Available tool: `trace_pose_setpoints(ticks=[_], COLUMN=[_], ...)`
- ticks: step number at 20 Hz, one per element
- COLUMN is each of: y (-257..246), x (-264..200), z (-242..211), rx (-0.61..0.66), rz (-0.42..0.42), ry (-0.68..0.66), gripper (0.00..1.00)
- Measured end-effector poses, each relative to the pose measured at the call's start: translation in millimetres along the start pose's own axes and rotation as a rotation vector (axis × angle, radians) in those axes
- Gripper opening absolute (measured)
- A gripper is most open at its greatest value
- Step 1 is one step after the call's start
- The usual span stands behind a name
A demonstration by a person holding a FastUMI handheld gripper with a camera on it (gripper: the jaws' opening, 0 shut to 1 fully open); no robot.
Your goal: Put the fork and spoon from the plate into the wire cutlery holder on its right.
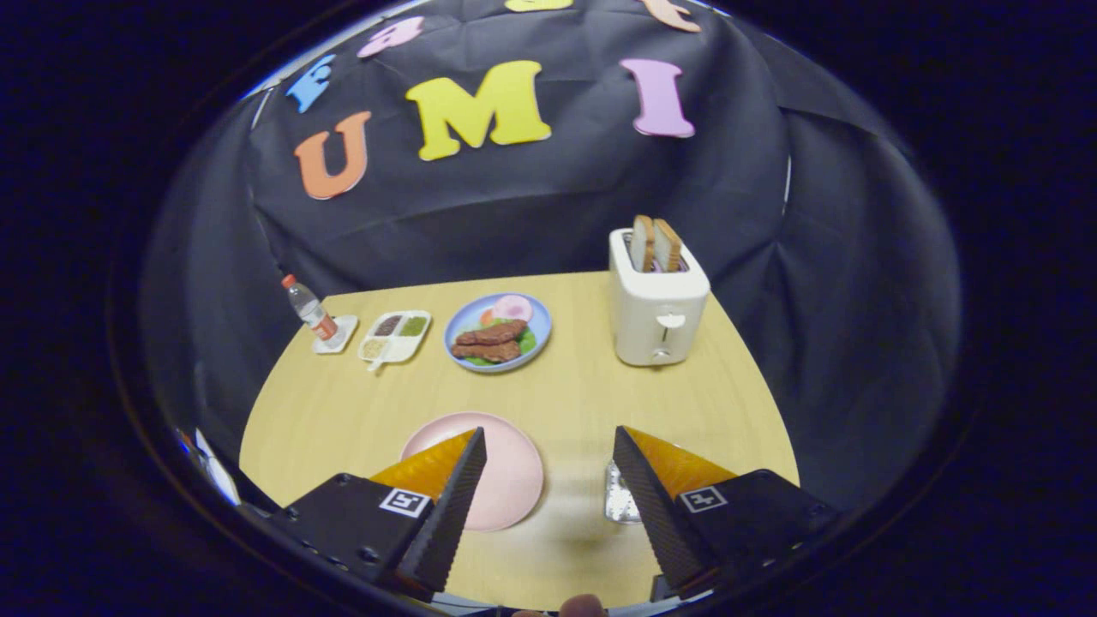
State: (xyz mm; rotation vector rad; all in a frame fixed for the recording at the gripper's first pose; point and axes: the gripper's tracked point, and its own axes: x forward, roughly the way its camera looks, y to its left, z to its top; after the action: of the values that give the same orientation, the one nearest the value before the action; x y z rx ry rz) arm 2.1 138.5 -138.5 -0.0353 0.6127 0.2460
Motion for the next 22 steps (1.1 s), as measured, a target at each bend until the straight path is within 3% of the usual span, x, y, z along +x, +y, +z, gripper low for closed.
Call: trace_pose_setpoints(ticks=[2,9,17,22], y=[34,83,103,102], x=[8,46,85,104], z=[-20,-101,-142,-163], rx=[-0.040,-0.029,-0.084,-0.047], rz=[0.048,0.041,0.013,0.005], ry=[-0.020,0.066,0.133,0.202], gripper=[0.90,0.88,0.88,0.88])
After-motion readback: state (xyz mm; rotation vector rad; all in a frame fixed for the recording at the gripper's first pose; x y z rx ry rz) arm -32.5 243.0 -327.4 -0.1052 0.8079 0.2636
